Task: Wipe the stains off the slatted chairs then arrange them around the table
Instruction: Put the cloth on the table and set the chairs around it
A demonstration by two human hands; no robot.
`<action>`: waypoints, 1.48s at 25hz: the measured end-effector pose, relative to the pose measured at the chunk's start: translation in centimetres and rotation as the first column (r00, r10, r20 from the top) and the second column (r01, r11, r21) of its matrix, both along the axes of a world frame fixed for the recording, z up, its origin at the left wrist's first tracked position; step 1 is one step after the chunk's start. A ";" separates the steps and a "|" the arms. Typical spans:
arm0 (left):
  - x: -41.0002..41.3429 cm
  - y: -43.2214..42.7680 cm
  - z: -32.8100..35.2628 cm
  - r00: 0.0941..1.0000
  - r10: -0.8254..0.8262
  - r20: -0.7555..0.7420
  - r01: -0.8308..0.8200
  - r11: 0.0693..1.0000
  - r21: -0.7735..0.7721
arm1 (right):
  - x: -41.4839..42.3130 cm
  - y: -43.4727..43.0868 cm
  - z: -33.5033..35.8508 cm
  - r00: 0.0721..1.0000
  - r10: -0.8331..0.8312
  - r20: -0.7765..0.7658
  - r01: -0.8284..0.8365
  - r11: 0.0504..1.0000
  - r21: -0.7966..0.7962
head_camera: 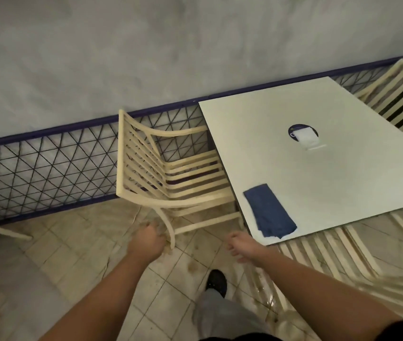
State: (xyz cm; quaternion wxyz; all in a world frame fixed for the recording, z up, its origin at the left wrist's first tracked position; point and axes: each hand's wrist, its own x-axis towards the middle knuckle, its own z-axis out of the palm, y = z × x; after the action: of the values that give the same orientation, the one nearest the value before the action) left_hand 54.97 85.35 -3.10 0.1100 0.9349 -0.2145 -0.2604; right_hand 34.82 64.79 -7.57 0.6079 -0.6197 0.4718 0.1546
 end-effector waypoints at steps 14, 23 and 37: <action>-30.7 5.8 2.0 0.999 -0.045 0.005 0.043 0.927 -0.372 | -27.4 0.9 4.4 0.991 0.109 0.074 -0.073 0.922 -0.379; -42.3 -4.2 0.7 0.999 -0.036 0.007 0.036 0.971 -0.238 | -42.3 -11.8 4.5 0.989 0.111 -0.099 -0.149 0.750 -0.644; -60.1 -16.4 -3.0 0.999 0.039 -0.025 -0.038 0.998 0.043 | -63.6 -34.2 4.7 0.719 0.428 -0.547 -0.695 0.460 -0.553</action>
State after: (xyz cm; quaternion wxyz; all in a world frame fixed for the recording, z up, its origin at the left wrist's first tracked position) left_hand -5.09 68.92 -6.06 0.0976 0.9376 -0.1895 -0.2748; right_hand -28.82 30.59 -2.86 0.1320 -0.8928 0.3511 0.2497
